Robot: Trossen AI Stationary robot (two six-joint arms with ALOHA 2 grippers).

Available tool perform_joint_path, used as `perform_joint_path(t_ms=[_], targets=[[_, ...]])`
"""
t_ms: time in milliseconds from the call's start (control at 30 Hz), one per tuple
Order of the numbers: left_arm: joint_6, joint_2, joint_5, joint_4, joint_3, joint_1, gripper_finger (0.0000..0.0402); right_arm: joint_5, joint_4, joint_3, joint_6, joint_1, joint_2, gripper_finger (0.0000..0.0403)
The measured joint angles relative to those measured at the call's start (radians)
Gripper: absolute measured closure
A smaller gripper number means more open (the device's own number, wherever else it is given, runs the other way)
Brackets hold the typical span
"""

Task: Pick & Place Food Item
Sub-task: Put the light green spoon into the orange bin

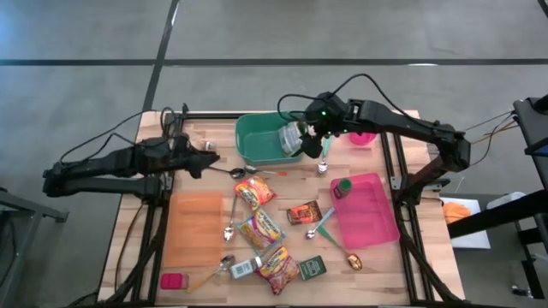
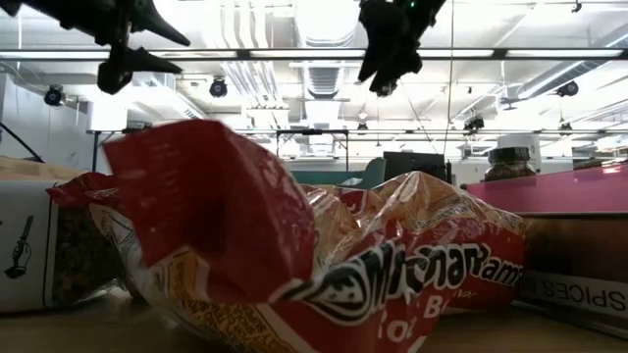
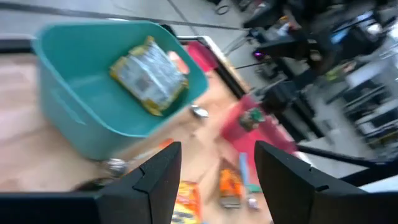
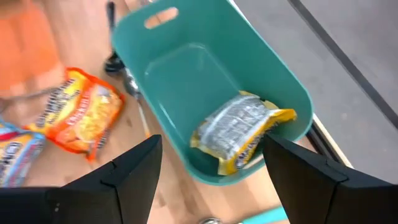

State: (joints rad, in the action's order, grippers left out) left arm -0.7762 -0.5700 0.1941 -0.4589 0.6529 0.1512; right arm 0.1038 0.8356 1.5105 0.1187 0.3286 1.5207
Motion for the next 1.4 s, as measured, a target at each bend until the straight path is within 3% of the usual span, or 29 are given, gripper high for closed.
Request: perform_joint_path(t_ms=[233, 567, 700, 800, 1000, 1233, 1400], targets=[[0.066, -0.044, -0.017, -0.085, 0.092, 0.078, 0.0197, 0.004, 0.008, -0.002, 0.048, -0.008, -0.017, 0.0128], [0.063, -0.178, -0.224, -0.087, 0.100, 0.079, 0.0197, 0.000, 0.102, -0.024, 0.100, -0.093, -0.015, 0.0128], [0.054, -0.217, -0.240, -0.092, 0.103, 0.080, 0.0197, 0.061, 0.203, -0.057, 0.315, -0.100, -0.015, 0.0129], [0.040, -0.227, -0.240, -0.092, 0.108, 0.079, 0.0197, 0.069, 0.246, -0.093, 0.475, -0.055, -0.014, 0.0129], [0.028, -0.213, -0.240, -0.092, 0.108, 0.079, 0.0197, 0.027, 0.237, -0.203, 0.633, 0.049, -0.014, 0.0129], [-0.008, -0.193, -0.247, -0.095, 0.108, 0.079, 0.0197, -0.006, 0.072, -0.368, 0.792, 0.175, 0.003, 0.0129], [-0.033, -0.193, -0.248, -0.095, 0.108, 0.079, 0.0197, -0.030, -0.031, -0.433, 0.839, 0.203, 0.059, 0.0129]])
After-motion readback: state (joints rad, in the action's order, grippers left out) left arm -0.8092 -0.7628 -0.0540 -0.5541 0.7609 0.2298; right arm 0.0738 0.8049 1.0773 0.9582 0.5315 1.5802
